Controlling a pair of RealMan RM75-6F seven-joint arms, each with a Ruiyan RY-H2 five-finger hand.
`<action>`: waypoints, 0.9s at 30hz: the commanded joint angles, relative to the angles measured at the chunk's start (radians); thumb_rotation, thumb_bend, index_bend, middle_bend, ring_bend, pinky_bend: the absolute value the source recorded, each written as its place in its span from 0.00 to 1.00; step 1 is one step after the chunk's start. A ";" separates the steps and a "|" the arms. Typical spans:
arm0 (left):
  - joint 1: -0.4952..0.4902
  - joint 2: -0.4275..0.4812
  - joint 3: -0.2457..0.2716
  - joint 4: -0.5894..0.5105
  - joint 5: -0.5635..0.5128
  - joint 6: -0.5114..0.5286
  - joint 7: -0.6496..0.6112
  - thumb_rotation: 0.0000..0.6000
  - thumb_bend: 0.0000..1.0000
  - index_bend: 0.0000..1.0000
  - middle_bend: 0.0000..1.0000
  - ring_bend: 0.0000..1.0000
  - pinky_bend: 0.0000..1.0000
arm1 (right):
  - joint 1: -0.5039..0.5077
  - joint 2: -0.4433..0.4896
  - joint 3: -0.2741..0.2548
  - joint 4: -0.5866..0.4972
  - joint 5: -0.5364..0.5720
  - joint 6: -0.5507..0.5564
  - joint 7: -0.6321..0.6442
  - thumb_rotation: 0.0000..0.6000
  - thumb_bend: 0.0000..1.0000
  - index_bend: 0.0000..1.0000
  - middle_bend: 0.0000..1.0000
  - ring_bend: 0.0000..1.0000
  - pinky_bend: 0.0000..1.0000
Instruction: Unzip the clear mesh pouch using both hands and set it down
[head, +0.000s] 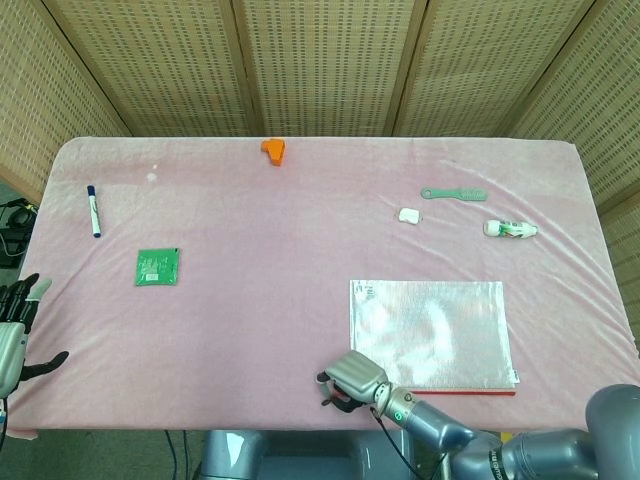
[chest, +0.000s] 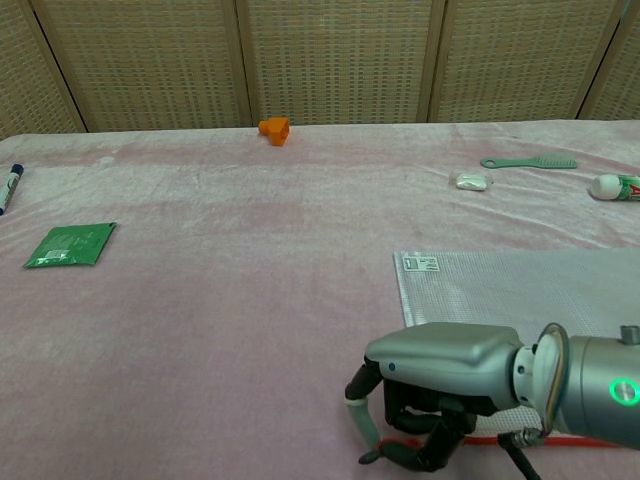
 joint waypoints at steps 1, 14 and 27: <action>0.000 0.001 0.000 0.000 0.001 0.000 -0.002 1.00 0.00 0.00 0.00 0.00 0.00 | -0.012 0.033 0.018 -0.027 -0.037 0.012 0.057 1.00 0.72 0.75 1.00 0.98 1.00; 0.002 0.012 0.001 0.000 0.009 0.006 -0.030 1.00 0.00 0.00 0.00 0.00 0.00 | -0.007 0.219 0.136 -0.156 -0.102 -0.001 0.337 1.00 0.75 0.79 1.00 0.98 1.00; 0.002 0.017 -0.003 -0.005 0.002 0.004 -0.040 1.00 0.00 0.00 0.00 0.00 0.00 | 0.066 0.402 0.324 -0.259 -0.003 -0.132 0.643 1.00 0.75 0.80 1.00 0.98 1.00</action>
